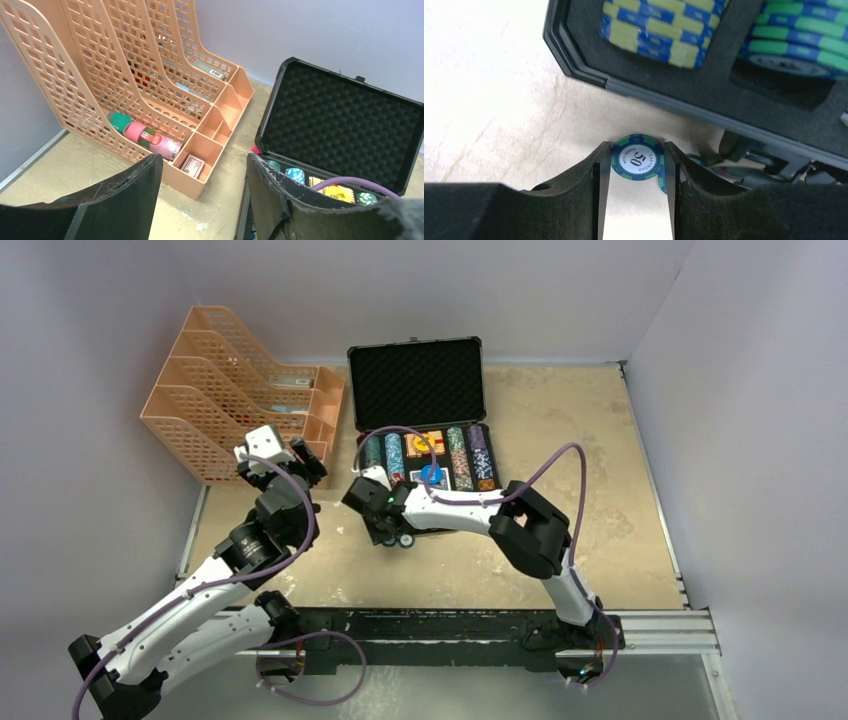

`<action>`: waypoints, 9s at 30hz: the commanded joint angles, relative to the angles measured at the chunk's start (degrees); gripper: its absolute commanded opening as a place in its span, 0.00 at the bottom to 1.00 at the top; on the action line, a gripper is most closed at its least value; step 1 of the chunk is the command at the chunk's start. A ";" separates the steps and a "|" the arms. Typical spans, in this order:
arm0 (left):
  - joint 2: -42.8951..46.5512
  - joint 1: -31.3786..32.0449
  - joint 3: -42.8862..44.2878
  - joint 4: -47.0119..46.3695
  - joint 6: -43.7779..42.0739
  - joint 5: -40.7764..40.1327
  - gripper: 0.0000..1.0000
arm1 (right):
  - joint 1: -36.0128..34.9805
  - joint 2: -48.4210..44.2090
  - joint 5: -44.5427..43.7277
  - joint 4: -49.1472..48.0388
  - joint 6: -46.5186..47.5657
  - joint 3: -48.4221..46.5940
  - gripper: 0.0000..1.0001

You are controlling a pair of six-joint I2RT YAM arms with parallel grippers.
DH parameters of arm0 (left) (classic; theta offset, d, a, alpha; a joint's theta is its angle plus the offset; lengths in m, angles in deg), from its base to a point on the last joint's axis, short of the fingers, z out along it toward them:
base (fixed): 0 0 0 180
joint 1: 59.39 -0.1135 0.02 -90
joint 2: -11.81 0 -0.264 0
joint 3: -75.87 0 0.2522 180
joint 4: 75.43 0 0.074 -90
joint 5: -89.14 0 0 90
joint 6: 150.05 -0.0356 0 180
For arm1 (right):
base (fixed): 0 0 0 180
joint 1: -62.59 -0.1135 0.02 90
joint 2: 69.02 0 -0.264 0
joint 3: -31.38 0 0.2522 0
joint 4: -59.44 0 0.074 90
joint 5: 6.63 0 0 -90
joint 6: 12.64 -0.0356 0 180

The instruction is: Pack up texas hold em set

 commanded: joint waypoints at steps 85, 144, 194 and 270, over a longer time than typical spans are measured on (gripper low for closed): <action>-19.32 4.99 -3.47 -2.57 -10.59 59.17 0.00 | 31.21 -54.70 18.11 -25.40 -22.46 44.88 0.73; -41.36 1.08 19.46 17.92 -36.24 67.42 0.00 | 37.75 -66.96 19.98 -25.71 -21.22 56.99 0.72; -31.37 -0.20 14.61 5.72 -25.82 49.28 0.28 | 36.74 -62.54 19.44 -23.70 -9.60 53.20 0.71; -6.16 -0.26 1.77 0.69 -16.89 24.52 0.34 | -0.54 -7.62 6.00 6.70 -5.25 22.99 0.48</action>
